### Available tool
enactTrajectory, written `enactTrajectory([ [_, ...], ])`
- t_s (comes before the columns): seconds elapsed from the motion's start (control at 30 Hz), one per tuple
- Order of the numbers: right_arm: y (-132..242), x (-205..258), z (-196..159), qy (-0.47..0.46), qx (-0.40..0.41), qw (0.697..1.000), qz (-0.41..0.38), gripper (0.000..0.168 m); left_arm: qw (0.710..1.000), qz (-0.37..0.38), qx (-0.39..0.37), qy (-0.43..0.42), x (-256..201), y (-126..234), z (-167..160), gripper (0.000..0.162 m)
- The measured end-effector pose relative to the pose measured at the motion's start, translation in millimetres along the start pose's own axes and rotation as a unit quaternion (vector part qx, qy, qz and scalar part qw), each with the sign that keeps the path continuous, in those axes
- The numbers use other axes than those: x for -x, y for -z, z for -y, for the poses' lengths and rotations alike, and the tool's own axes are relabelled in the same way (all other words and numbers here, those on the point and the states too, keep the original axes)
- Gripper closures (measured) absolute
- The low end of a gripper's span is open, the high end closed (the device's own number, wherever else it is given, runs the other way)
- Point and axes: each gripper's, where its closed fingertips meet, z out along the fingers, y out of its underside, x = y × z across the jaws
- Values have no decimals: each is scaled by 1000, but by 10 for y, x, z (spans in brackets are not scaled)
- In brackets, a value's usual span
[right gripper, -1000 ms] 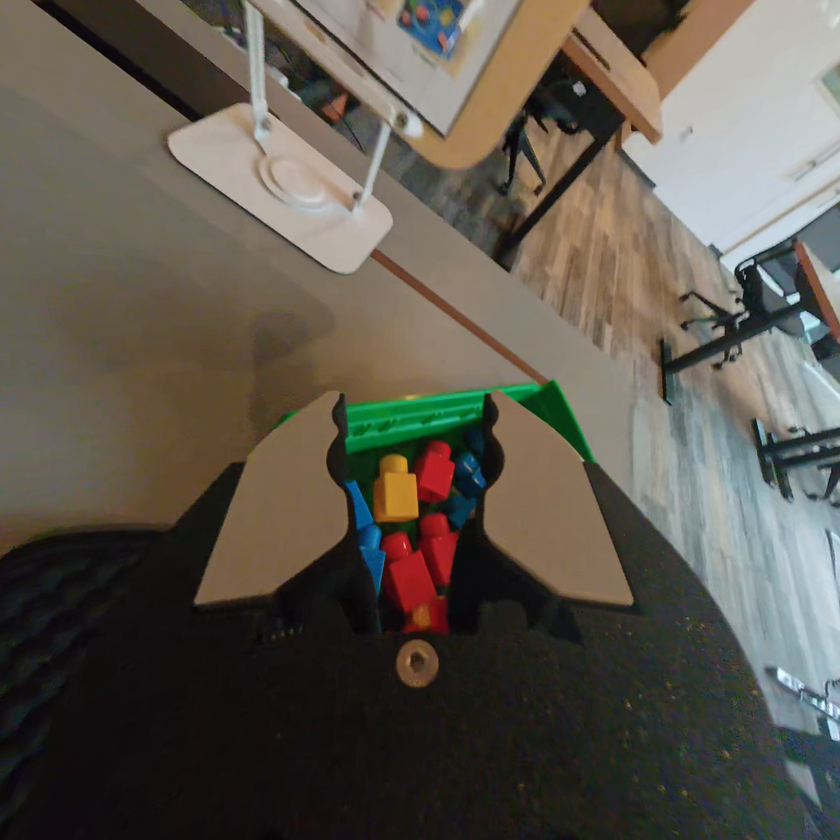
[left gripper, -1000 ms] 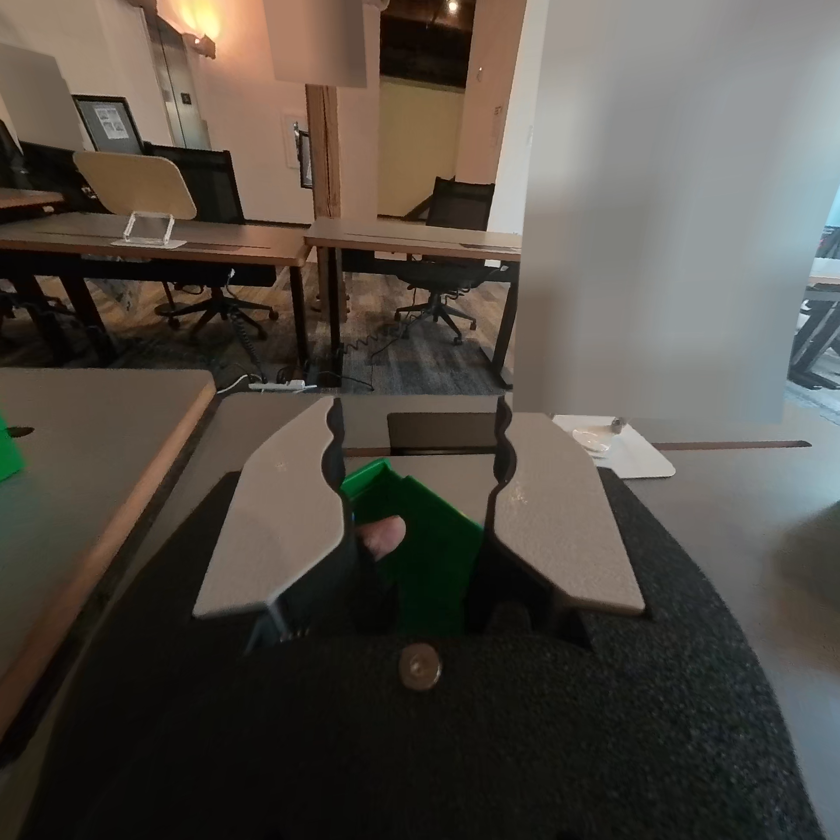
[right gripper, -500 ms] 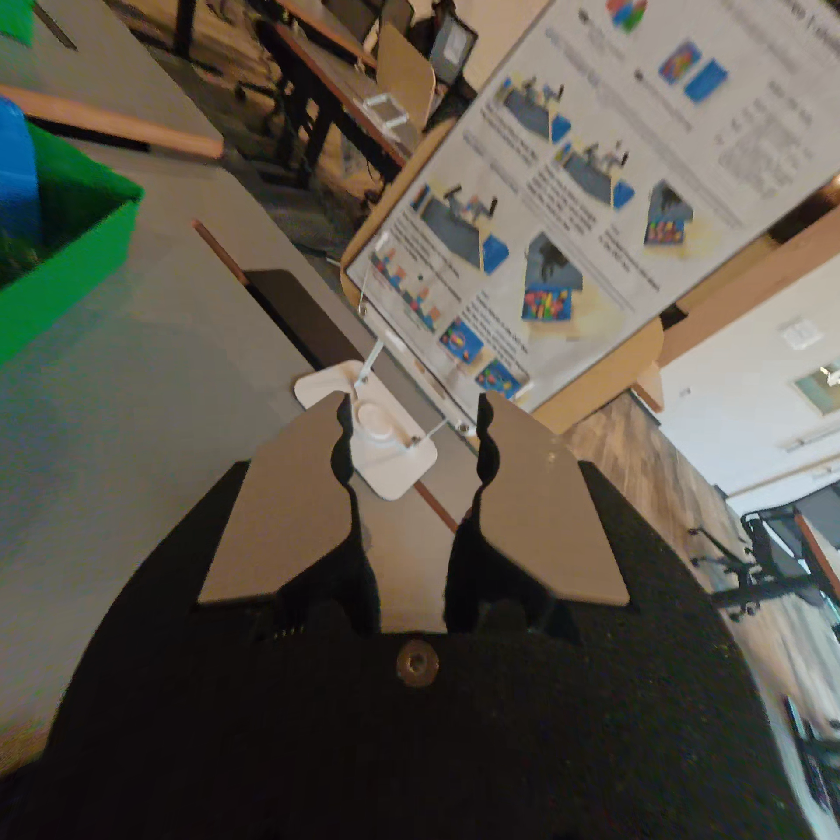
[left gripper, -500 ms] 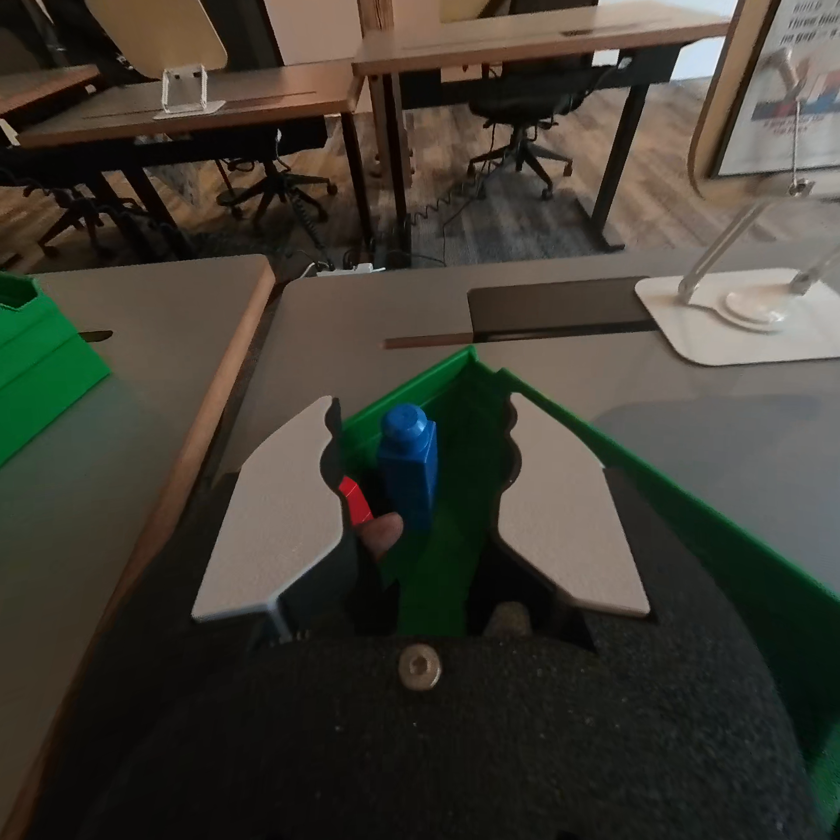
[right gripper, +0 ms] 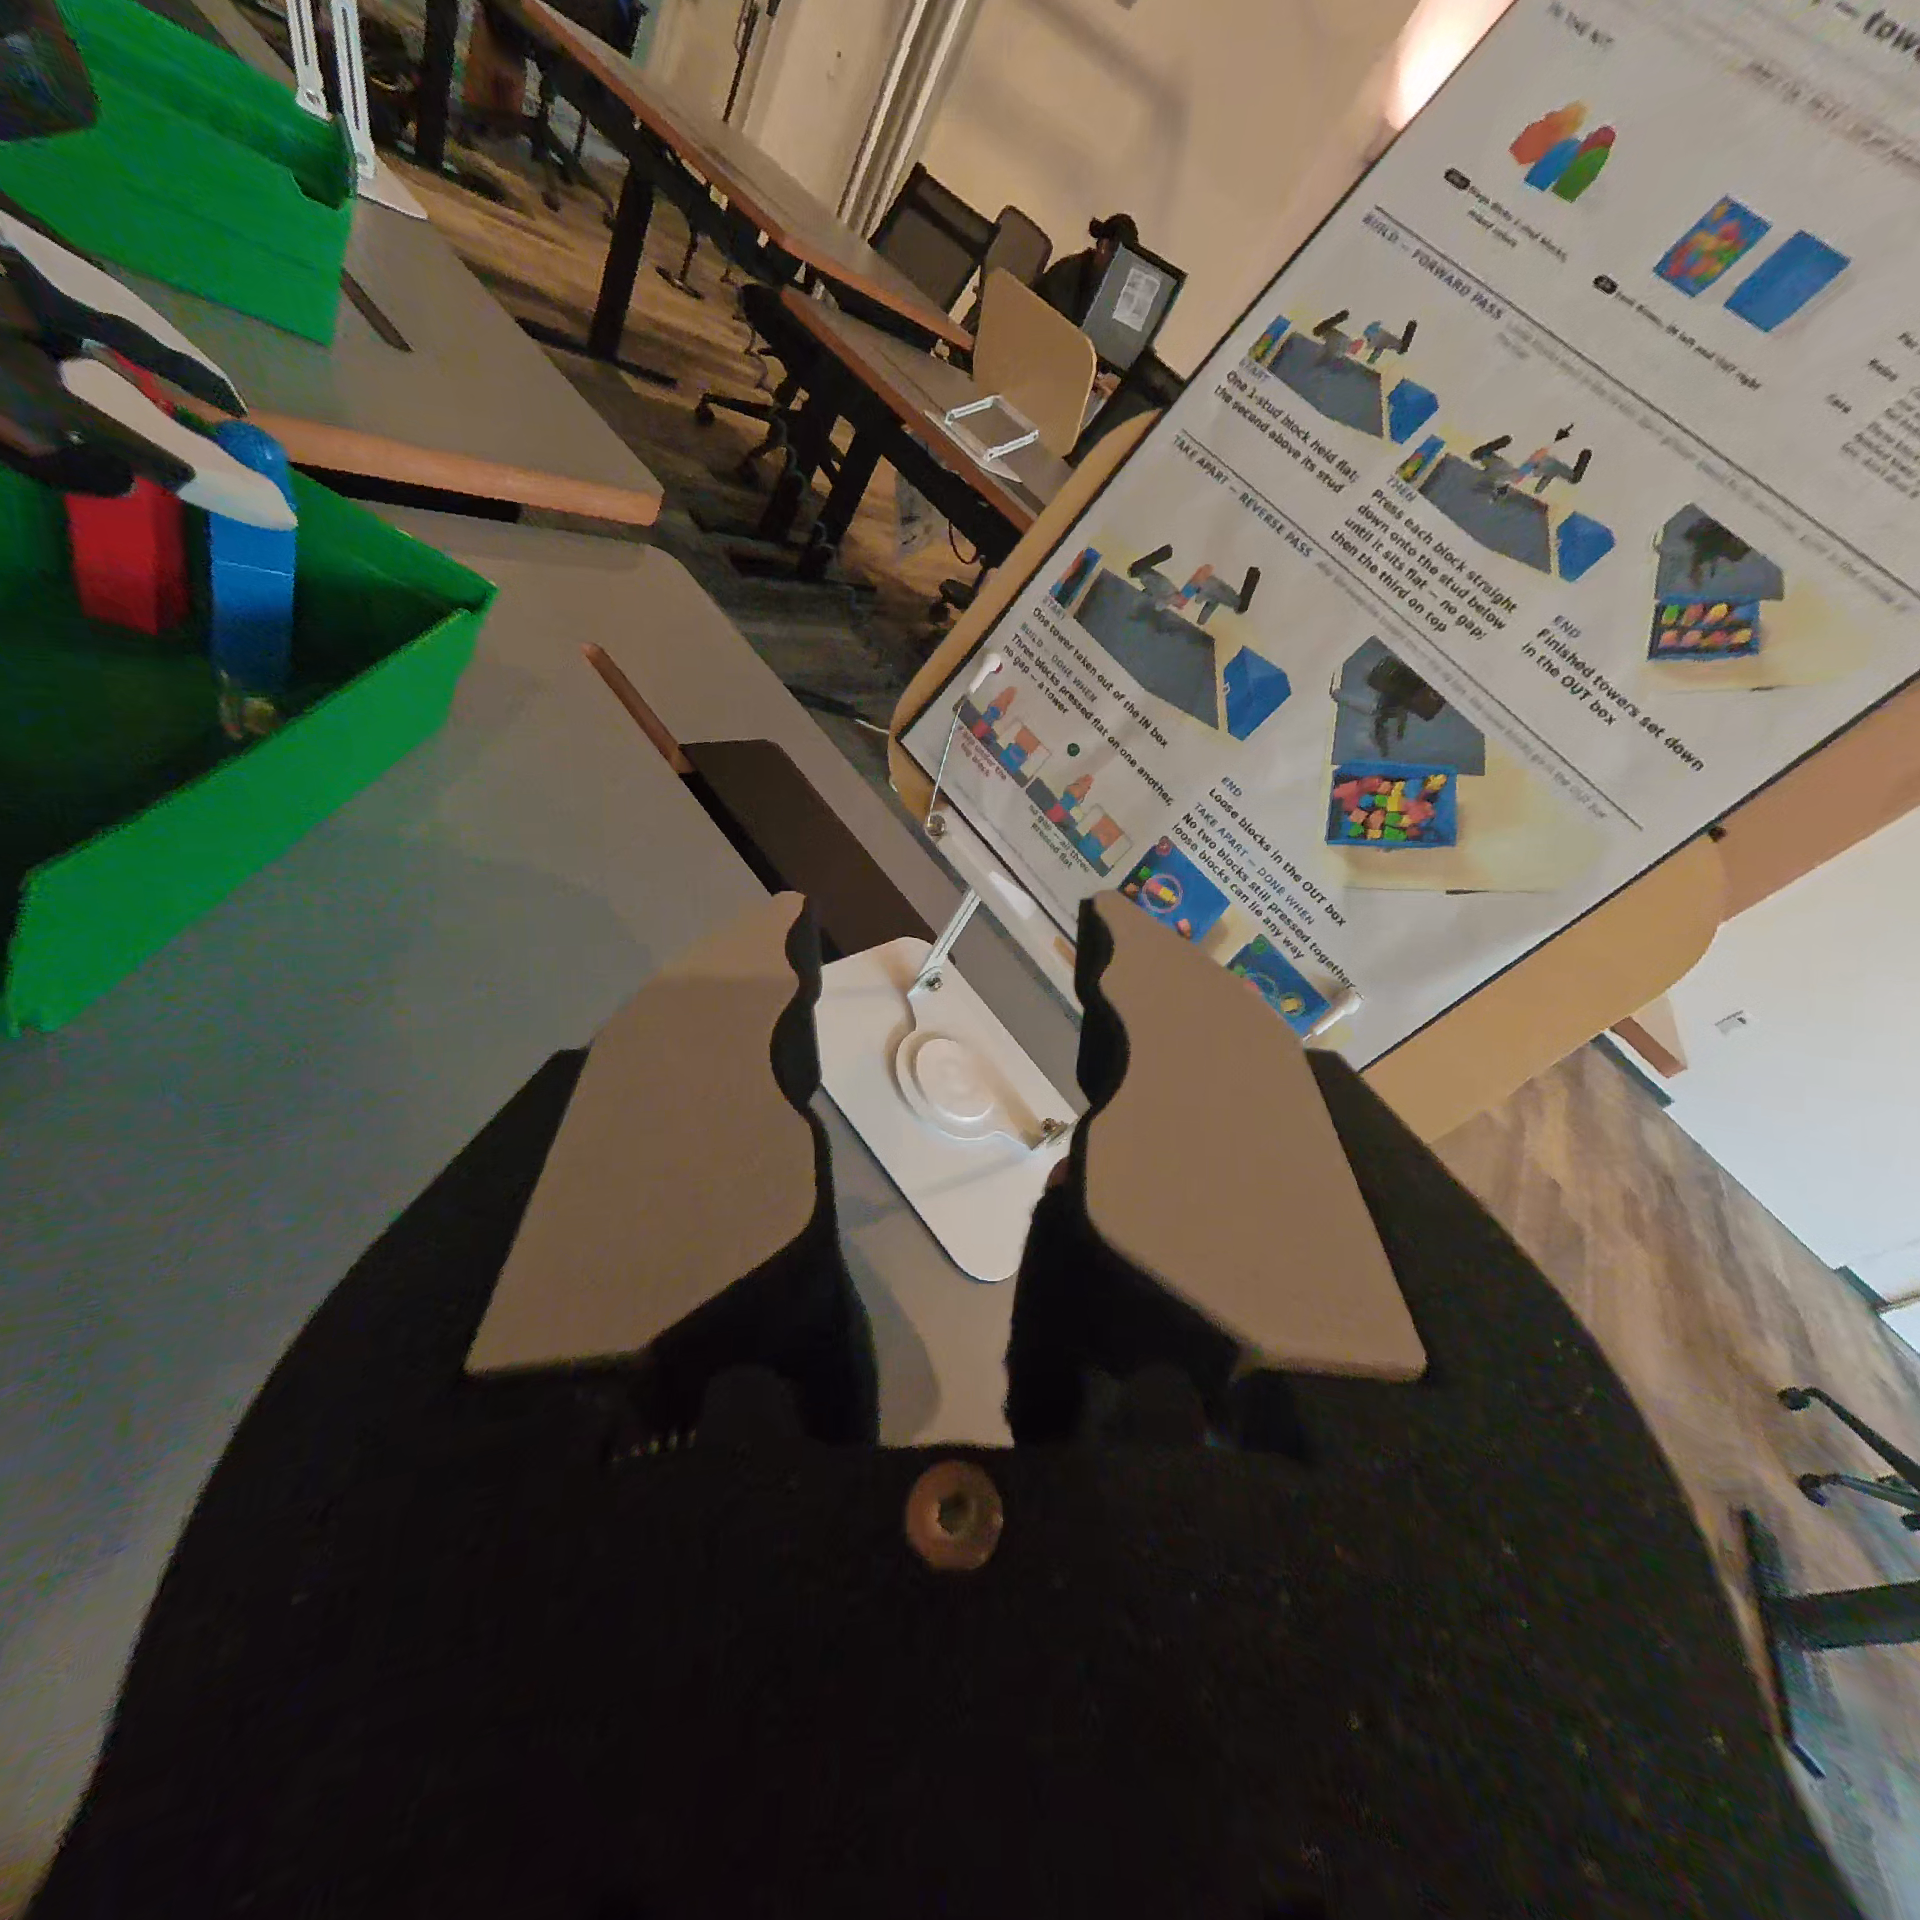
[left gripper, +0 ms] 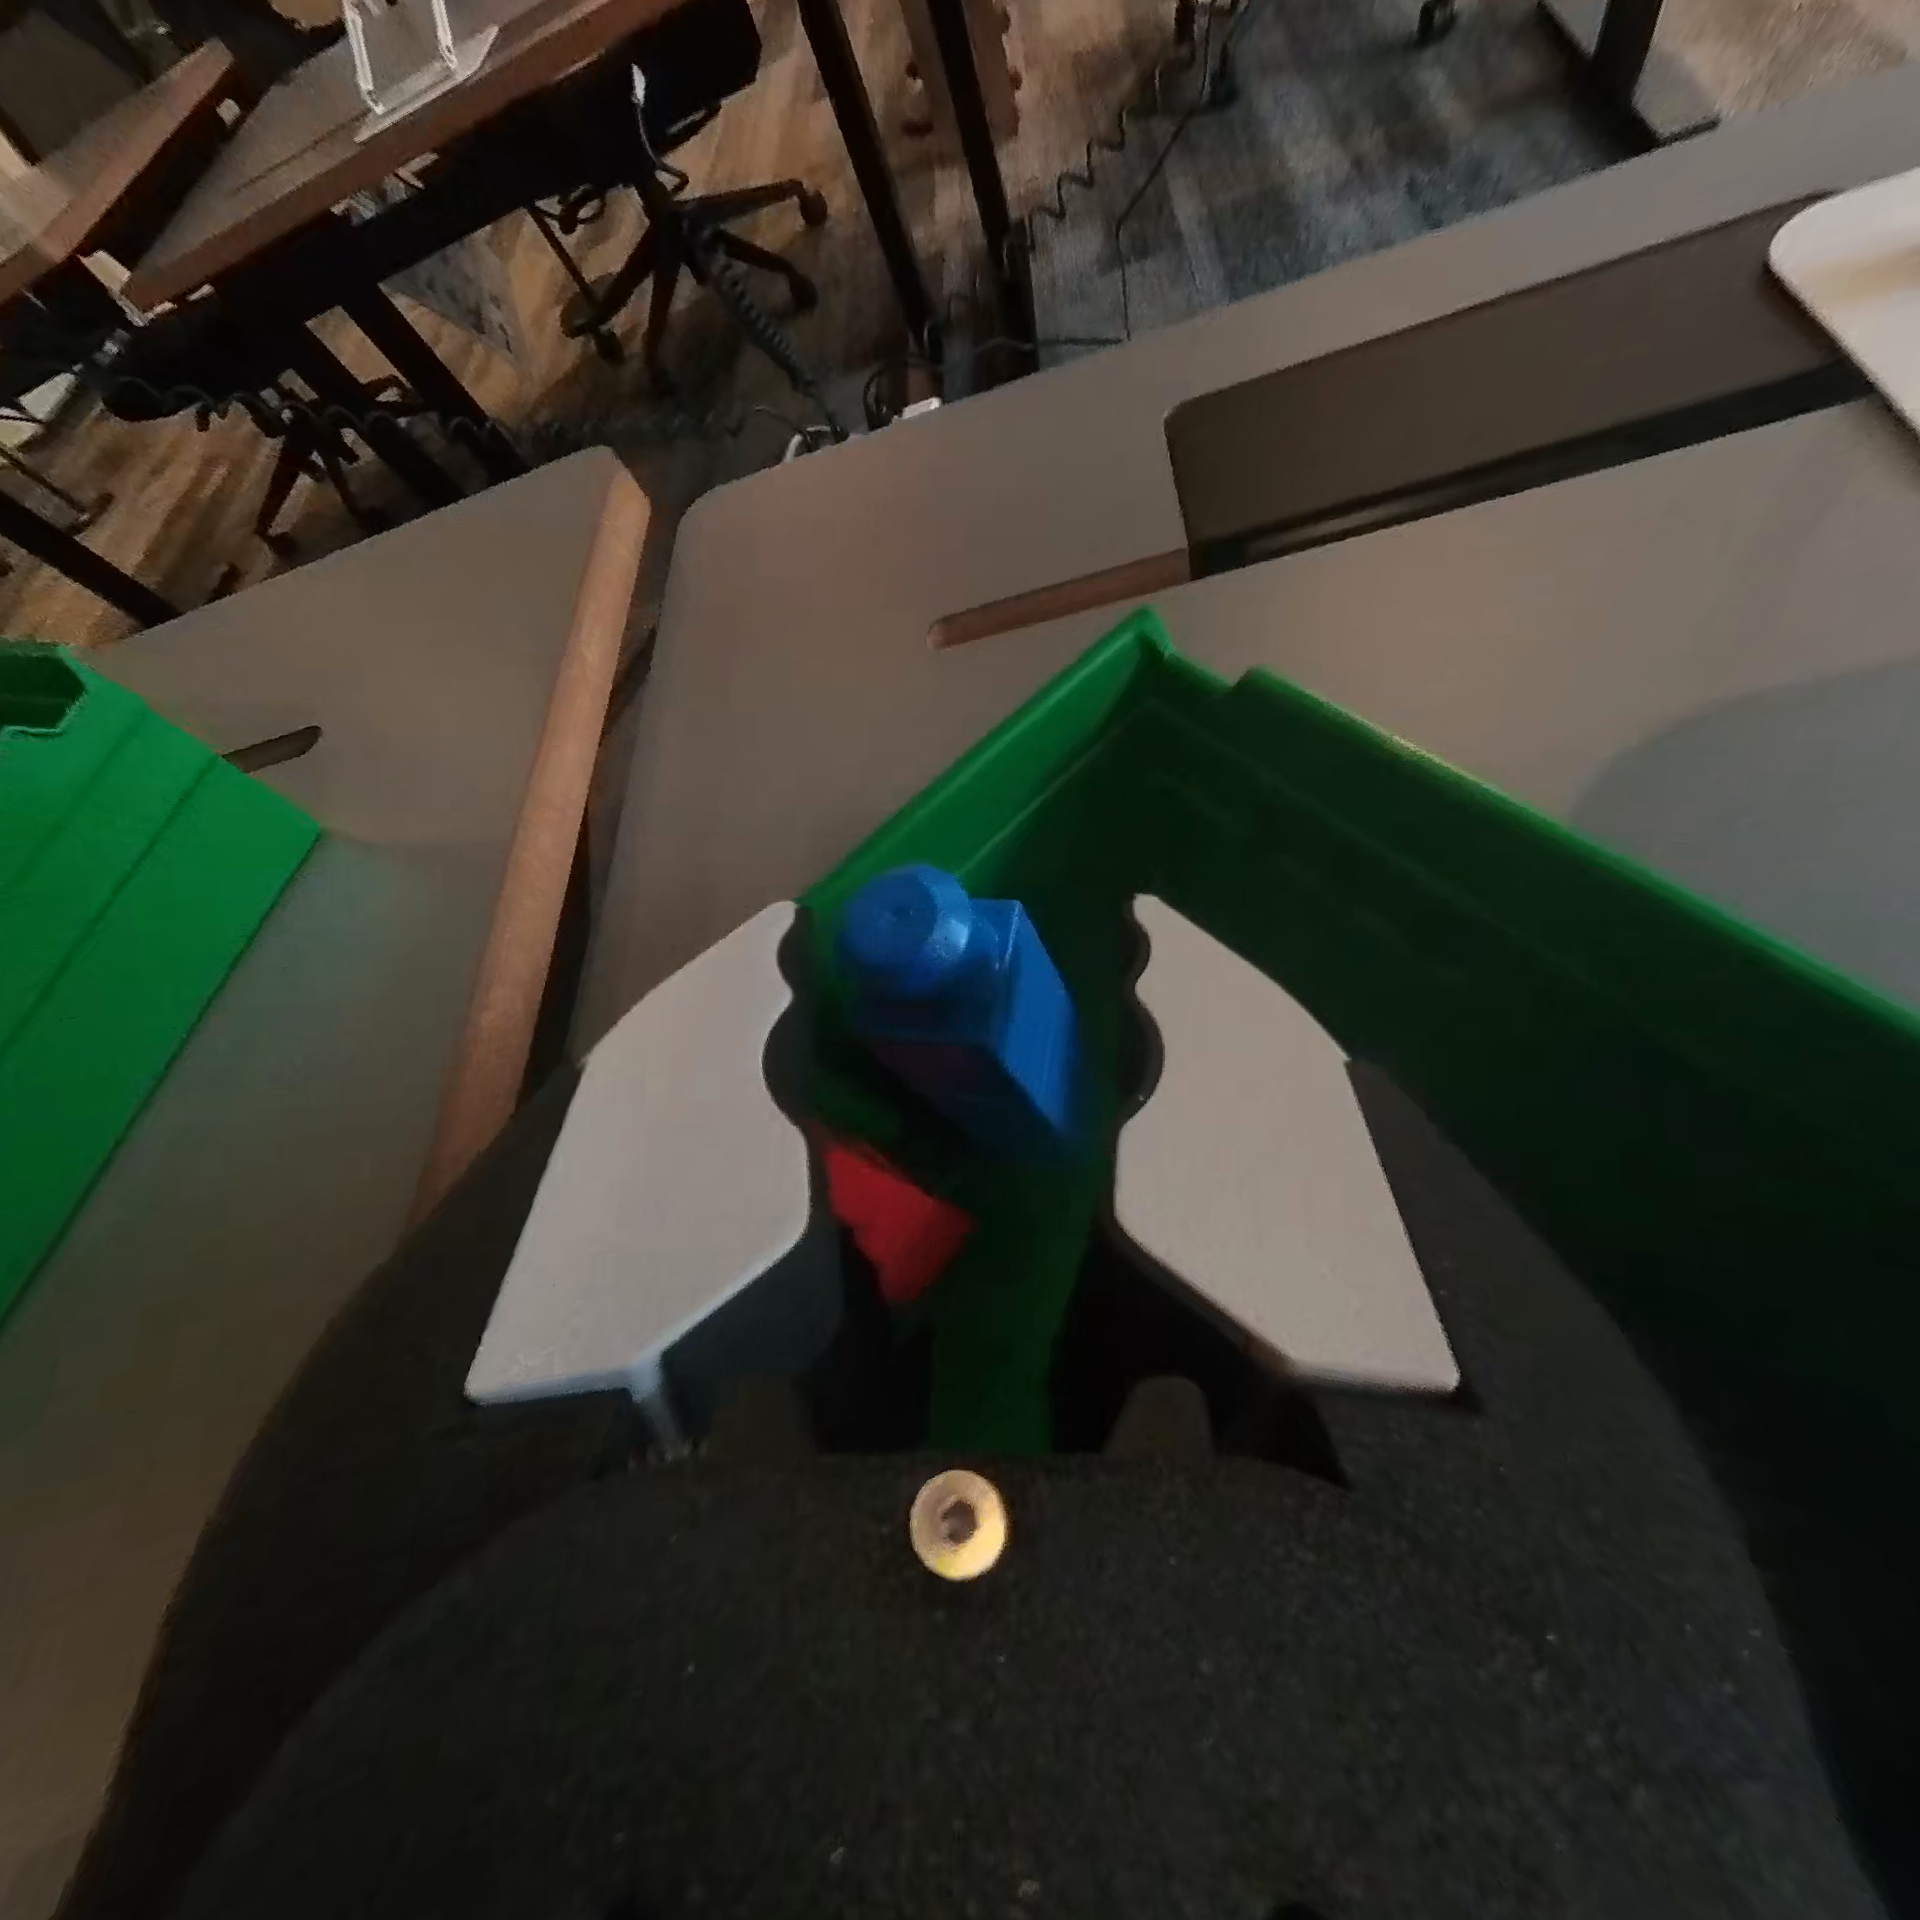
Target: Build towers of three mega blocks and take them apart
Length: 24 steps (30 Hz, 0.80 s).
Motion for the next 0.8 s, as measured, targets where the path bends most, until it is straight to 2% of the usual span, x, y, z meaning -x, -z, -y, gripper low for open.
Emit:
enactTrajectory([
  [0.27,33,-92,-87,-9,1,1000,-9,122,999,28,25,-3,51,-62,-72,111],
  [0.5,69,-102,-66,-7,-7,1000,-11,123,993,91,49,-56,181,-10,-73,111],
  [0.63,85,-118,-64,-7,-10,1000,-15,123,996,77,48,-23,142,-20,-68,116],
  [0.8,116,-138,-58,-7,-14,1000,-19,124,997,47,59,23,99,-67,-156,110],
])
